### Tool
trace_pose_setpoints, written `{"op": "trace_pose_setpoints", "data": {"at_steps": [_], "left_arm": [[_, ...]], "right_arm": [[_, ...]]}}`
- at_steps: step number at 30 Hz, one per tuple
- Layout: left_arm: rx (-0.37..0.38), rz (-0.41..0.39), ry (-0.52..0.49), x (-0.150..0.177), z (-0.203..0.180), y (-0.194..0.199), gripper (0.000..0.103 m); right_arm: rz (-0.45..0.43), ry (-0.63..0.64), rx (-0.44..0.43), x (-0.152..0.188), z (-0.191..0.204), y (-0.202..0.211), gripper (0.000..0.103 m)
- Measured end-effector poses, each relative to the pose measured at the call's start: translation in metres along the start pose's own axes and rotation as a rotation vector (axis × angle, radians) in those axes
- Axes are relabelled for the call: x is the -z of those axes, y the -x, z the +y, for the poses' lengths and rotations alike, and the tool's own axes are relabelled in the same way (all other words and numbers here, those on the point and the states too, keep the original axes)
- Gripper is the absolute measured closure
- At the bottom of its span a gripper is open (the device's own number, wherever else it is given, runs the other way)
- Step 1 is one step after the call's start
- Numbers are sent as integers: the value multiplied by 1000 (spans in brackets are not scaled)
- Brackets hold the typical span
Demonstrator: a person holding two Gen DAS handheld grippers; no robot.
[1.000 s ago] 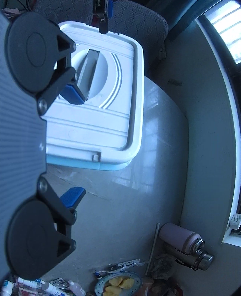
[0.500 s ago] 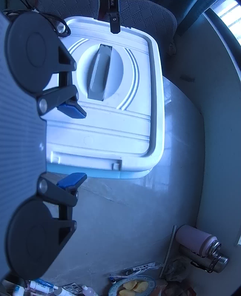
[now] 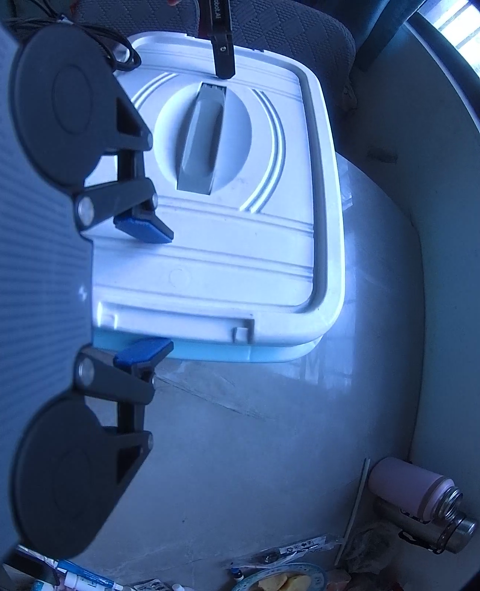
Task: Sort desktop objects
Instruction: 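Lower the white lid flat onto the tub rim with both tools, then open both grippers and pull both tools back from the lid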
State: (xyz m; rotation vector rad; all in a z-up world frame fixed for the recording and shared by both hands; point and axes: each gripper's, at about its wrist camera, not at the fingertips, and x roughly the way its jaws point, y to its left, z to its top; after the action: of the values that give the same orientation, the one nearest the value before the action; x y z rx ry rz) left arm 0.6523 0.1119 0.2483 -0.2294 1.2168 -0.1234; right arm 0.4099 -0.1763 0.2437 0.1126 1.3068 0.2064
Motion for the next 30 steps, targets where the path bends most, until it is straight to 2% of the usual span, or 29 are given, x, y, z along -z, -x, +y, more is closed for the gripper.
{"op": "trace_pose_setpoints", "data": {"at_steps": [4,18,30], "left_arm": [[1,1,4,1,-3,0,14],[20,-6,-16,2,-12,0,15],[-4,4,-39,5,-20,-8,15]], "right_arm": [[-3,-5,1,-5,-4,-2,52],[-10,-21,33,-22,-22,-12,53],[-5,-41,32,-38,-28,-36,53]]}}
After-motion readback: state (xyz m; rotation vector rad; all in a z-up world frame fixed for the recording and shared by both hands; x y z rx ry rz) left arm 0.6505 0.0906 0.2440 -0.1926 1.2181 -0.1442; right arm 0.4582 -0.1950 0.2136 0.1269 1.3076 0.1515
